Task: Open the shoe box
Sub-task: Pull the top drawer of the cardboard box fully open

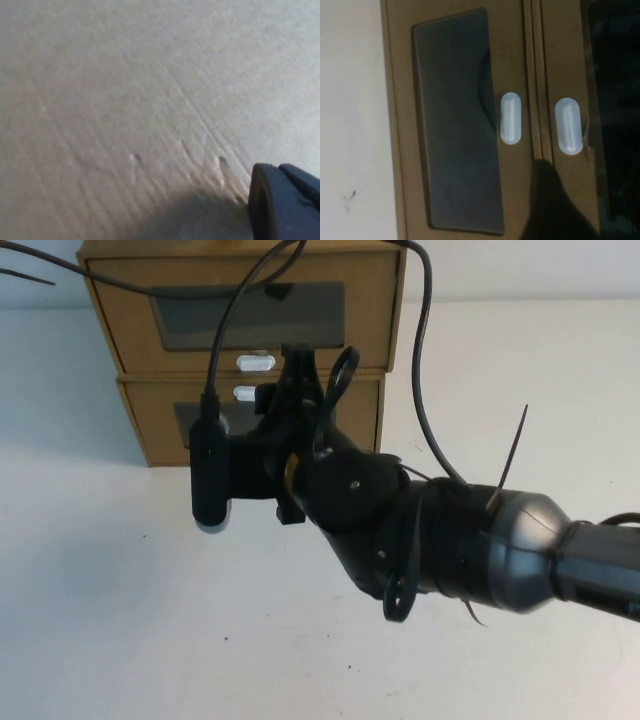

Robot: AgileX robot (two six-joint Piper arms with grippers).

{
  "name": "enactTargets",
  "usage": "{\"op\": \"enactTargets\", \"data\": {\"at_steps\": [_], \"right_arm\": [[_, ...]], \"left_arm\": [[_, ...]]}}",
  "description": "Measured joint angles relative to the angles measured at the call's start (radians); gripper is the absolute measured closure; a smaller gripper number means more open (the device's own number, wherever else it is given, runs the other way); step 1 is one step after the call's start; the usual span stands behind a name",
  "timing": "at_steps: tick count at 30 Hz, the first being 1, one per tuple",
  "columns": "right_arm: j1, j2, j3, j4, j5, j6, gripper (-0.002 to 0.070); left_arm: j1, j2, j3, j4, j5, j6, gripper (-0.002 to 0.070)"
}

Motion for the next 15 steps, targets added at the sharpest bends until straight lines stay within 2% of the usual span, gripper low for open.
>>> {"op": "enactTargets", "data": {"at_steps": [4, 15], "right_arm": [[-0.032, 0.049, -0.058, -0.005, -0.017, 0.046, 0.0349], [-0.089, 0.125, -0.135, -0.011, -0.023, 0.067, 0.0339]], "left_arm": [[0.0, 0.0, 0.0, 0.0, -0.002, -0.025, 0.068], [0.0, 0.002, 0.0, -0.023, -0.004, -0.044, 0.068]]}}
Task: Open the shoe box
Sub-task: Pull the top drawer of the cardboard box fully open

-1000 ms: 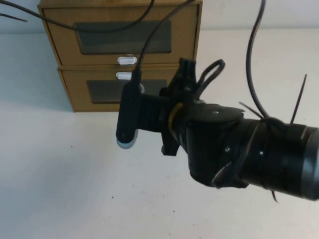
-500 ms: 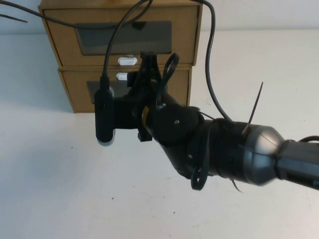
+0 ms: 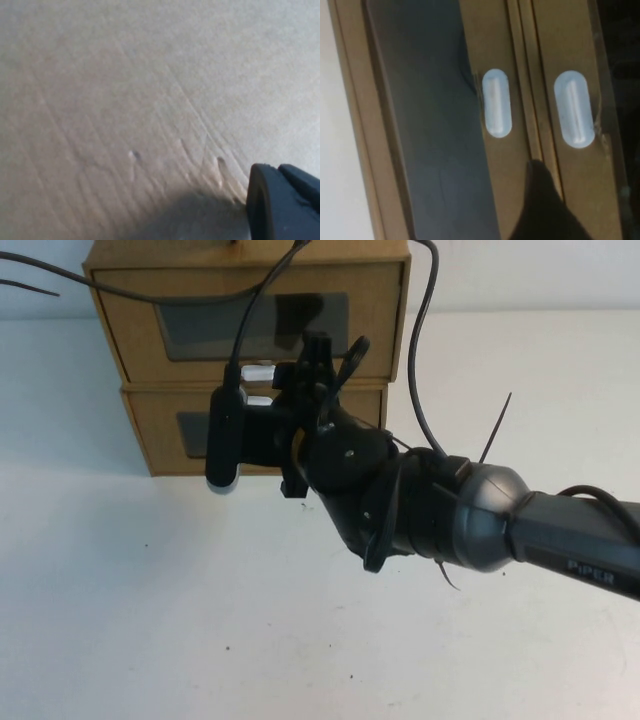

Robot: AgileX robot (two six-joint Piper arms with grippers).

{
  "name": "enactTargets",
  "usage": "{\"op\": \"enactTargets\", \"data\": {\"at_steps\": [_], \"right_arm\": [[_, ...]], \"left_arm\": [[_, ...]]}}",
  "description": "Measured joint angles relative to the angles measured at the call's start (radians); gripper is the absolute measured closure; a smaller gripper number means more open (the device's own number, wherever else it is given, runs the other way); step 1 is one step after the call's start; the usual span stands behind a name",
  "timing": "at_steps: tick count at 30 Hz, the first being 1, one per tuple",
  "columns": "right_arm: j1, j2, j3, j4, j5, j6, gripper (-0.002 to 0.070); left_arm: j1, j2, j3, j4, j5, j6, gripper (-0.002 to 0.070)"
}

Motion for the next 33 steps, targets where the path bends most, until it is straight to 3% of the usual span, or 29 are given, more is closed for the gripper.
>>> {"op": "enactTargets", "data": {"at_steps": [15, 33], "right_arm": [[-0.002, 0.087, -0.155, -0.002, -0.064, -0.006, 0.0339], [-0.06, 0.125, -0.164, -0.004, -0.119, -0.035, 0.037]], "left_arm": [[0.0, 0.0, 0.0, 0.0, -0.001, -0.033, 0.068], [0.0, 0.0, 0.0, -0.002, -0.001, -0.036, 0.068]]}}
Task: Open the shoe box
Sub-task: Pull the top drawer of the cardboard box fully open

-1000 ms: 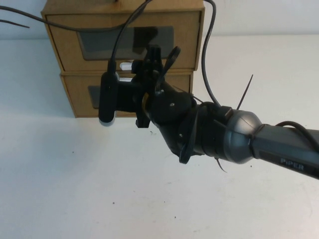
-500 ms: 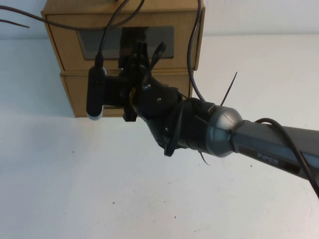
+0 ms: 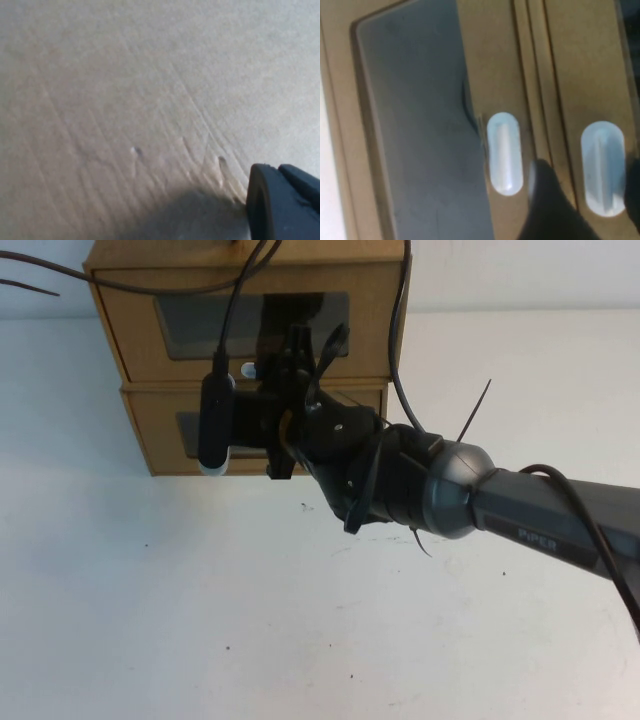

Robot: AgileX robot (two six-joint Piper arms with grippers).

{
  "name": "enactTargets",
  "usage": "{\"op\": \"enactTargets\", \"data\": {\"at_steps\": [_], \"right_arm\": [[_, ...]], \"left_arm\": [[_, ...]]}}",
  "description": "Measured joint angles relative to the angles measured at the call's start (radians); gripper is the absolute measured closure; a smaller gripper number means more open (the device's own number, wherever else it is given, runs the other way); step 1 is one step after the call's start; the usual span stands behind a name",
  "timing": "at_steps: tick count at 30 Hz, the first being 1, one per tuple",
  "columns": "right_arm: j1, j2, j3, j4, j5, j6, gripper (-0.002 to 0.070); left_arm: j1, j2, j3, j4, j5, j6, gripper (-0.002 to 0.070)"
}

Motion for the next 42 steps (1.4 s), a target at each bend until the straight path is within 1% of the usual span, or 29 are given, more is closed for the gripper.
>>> {"op": "enactTargets", "data": {"at_steps": [8, 9, 14, 23, 29, 35, 42], "right_arm": [[-0.009, 0.017, -0.04, 0.0, -0.007, -0.001, 0.0377], [-0.009, 0.019, -0.04, -0.002, -0.007, -0.001, 0.0384], [-0.009, 0.025, -0.048, -0.008, -0.002, -0.015, 0.0473], [-0.01, 0.027, -0.049, -0.018, 0.004, -0.031, 0.0533], [-0.01, 0.027, -0.049, -0.018, 0.004, -0.033, 0.0538], [-0.01, 0.027, -0.05, 0.022, 0.012, -0.09, 0.0552], [-0.01, 0.027, -0.052, 0.03, 0.015, -0.103, 0.0555]], "left_arm": [[0.0, 0.0, 0.0, 0.0, 0.0, 0.0, 0.068], [0.0, 0.0, 0.0, 0.0, 0.0, 0.0, 0.068], [0.0, 0.0, 0.0, 0.0, 0.0, 0.0, 0.068], [0.0, 0.0, 0.0, 0.0, 0.0, 0.0, 0.068], [0.0, 0.0, 0.0, 0.0, 0.0, 0.0, 0.068], [0.0, 0.0, 0.0, 0.0, 0.0, 0.0, 0.068], [0.0, 0.0, 0.0, 0.0, 0.0, 0.002, 0.068]]}}
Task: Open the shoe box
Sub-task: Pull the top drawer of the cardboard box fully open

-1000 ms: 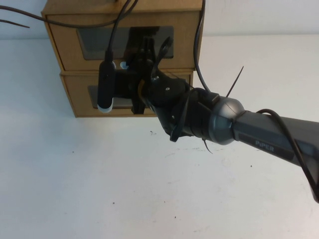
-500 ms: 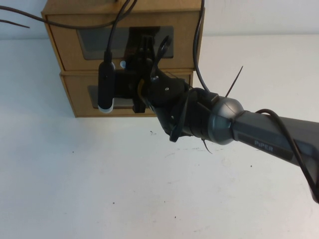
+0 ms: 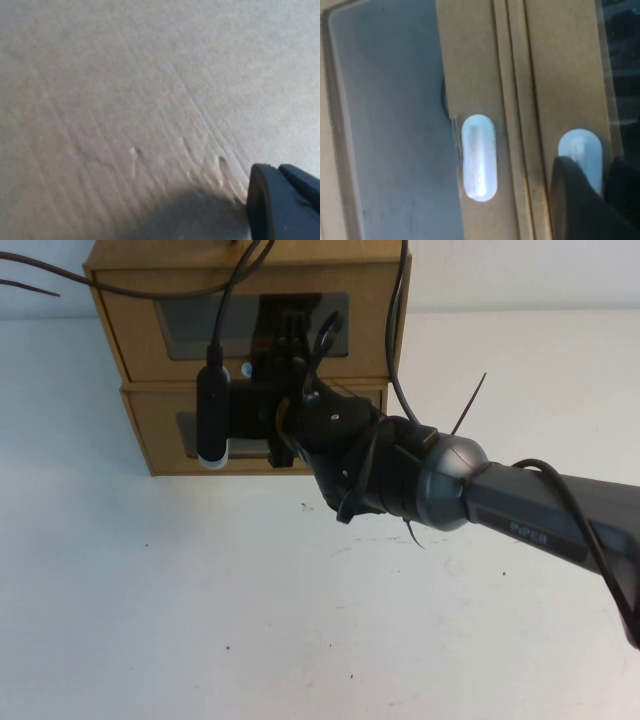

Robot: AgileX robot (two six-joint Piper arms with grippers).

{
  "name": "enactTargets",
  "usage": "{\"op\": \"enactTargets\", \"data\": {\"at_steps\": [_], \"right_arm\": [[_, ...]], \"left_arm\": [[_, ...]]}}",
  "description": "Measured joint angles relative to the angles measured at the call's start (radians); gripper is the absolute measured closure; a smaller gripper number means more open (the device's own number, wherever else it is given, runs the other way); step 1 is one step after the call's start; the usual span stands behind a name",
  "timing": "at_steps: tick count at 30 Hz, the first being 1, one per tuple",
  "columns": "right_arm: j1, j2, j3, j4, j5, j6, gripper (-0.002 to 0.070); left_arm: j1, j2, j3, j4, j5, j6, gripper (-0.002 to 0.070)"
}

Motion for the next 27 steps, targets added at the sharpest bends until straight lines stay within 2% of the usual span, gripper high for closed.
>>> {"op": "enactTargets", "data": {"at_steps": [22, 25, 27], "right_arm": [[0.011, 0.0, -0.007, 0.042, 0.031, -0.013, 0.056], [0.021, 0.0, -0.007, 0.042, 0.055, -0.031, 0.0589], [0.027, 0.0, -0.007, 0.048, 0.071, -0.035, 0.0636]], "left_arm": [[0.0, 0.001, 0.0, -0.002, 0.0, 0.004, 0.068], [0.0, 0.001, 0.0, -0.002, 0.0, 0.004, 0.068], [0.0, 0.001, 0.0, -0.002, 0.0, 0.004, 0.068]]}}
